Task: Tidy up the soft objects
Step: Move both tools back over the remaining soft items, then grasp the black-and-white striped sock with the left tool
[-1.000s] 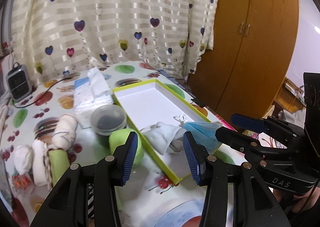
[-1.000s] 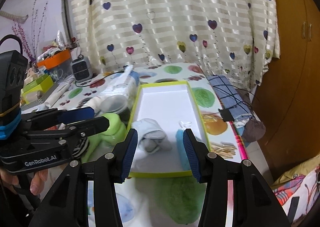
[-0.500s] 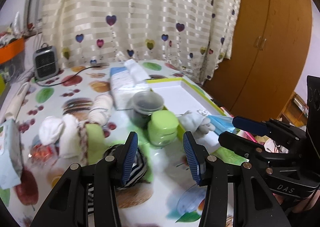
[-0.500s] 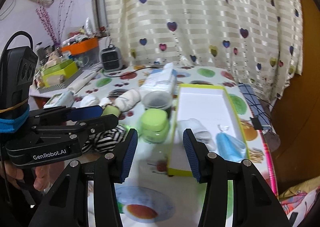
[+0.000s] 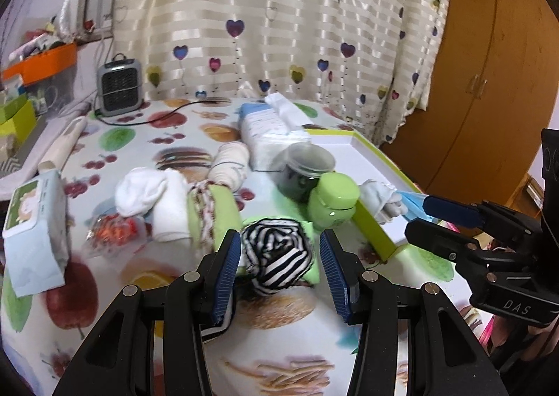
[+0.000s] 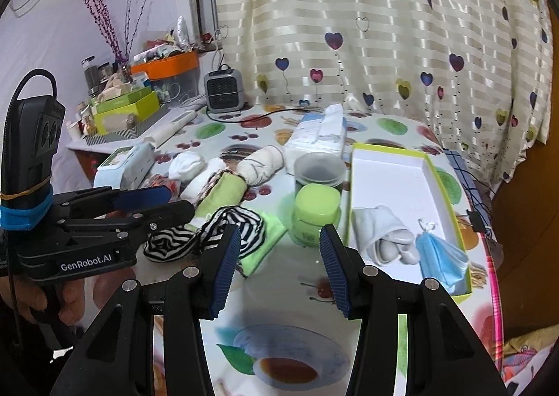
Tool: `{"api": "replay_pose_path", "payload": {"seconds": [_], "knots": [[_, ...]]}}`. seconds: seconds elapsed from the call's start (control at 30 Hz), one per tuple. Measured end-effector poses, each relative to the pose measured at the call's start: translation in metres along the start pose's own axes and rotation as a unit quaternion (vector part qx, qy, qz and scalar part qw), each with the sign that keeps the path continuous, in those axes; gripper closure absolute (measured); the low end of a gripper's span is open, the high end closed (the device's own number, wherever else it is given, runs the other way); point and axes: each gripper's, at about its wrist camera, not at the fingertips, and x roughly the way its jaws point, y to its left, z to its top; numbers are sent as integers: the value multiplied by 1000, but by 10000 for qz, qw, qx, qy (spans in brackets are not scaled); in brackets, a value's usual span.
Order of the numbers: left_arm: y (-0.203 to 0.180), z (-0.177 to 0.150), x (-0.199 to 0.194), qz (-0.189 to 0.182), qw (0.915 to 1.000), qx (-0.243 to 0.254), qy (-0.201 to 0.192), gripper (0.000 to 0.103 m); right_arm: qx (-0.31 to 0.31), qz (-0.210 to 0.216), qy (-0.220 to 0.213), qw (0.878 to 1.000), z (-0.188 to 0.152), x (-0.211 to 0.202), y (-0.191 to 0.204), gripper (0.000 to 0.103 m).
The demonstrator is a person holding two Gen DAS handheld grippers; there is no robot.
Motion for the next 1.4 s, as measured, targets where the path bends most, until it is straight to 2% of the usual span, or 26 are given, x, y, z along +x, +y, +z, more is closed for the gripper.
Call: {"api": "replay_pose_path", "payload": {"seconds": [0.33,0.6,0.8,1.03,1.2,1.33,1.4], "knots": [[22,-9,-5,218,9996,-154,-11,57,-18,79,95,9999,-3,7,4,54],[53,-21,-7,526,9979,-384,29,57,-123,362,351,9987,-7,32,17,54],[75,-28,-2,623,9962,-595,127,50,-231,553,555,9967,-9,52,27,54],[75,-40,16,430,9963,-597,446,48,-343,644,725,9947,-7,74,33,54],[66,-44,25,200,9973,-418,572,47,-340,624,837,9940,-7,87,30,54],[62,-47,35,142,9967,-345,715,47,-360,624,861,9937,-6,92,29,54],[60,-50,41,235,9957,-299,840,47,-369,626,865,9936,-5,93,29,54]]}}
